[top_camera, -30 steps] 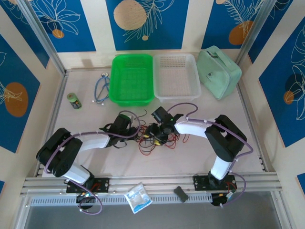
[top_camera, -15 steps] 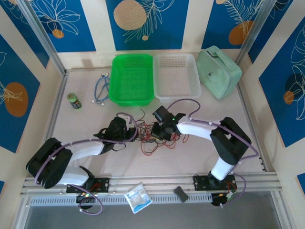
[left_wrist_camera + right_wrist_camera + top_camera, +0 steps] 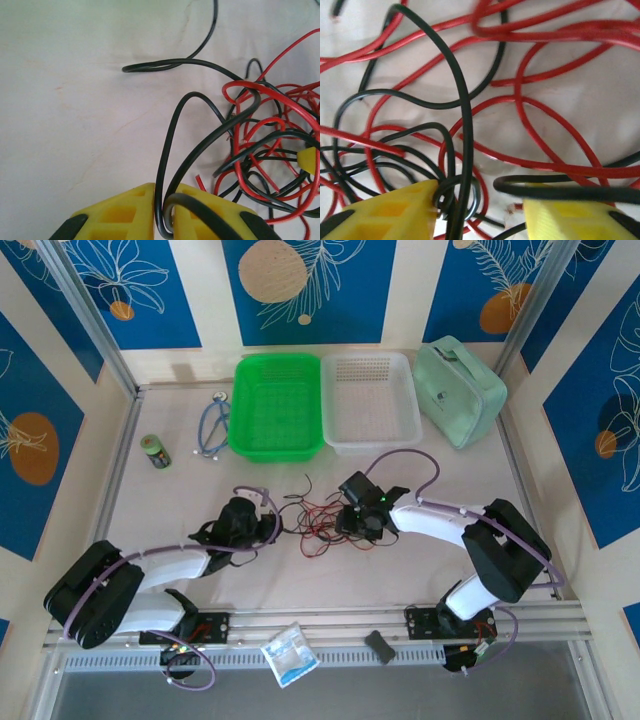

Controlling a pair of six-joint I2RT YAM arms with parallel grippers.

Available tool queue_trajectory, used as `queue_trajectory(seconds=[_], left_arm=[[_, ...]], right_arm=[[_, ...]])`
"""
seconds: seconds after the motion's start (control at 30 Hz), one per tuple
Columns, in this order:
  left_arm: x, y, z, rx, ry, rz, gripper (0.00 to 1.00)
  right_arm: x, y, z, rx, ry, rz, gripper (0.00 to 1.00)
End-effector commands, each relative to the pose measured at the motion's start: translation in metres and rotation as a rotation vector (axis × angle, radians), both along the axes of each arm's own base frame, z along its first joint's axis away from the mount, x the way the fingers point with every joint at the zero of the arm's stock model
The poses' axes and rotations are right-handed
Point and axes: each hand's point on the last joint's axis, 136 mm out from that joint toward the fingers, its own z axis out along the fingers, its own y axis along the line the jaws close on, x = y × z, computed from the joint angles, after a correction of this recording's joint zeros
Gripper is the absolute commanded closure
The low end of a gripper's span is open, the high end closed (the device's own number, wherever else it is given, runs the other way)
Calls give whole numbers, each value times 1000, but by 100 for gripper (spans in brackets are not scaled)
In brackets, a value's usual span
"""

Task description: Untangle the cables

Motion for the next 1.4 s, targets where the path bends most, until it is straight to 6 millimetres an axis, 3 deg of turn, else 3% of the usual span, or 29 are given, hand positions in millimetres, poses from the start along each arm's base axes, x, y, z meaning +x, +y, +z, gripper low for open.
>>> queue_trajectory(seconds=[0.0, 0.17, 0.37, 0.47, 0.53, 0.6, 0.67, 0.8, 0.93, 1.1, 1.23, 1.37], left_arm=[[7, 4, 7, -15, -46, 40, 86], [6, 13, 3, 7, -45, 72, 87], [6, 29, 7, 64, -61, 117, 89], [6, 38, 10, 100, -67, 142, 86], [5, 43, 14, 123, -67, 148, 68], [4, 46, 22, 148, -71, 139, 40], [3, 46, 37, 164, -87, 118, 25], [-2, 45, 75, 187, -128, 57, 17], [-9, 32, 104, 179, -130, -37, 17], [-19, -9, 111, 116, -82, -190, 24], [-25, -46, 98, 124, -37, -299, 24], [-24, -75, 70, 182, 18, -354, 22]], right_arm=[[2, 9, 9, 74, -3, -28, 50], [-4, 1, 8, 33, 35, -50, 59], [-14, -18, 9, -41, 43, -66, 100], [-14, -22, 13, -42, 27, -68, 100], [-13, -19, 16, -20, 9, -51, 100], [-10, -14, 19, 3, -11, -23, 100], [-8, -10, 21, 16, -29, 2, 100], [-6, -6, 20, 30, -46, 38, 98], [-7, -6, 16, 37, -46, 41, 98], [-9, -7, 13, 41, -36, 31, 99], [-10, -7, 13, 44, -35, 23, 99], [-9, -6, 15, 53, -34, 21, 99]])
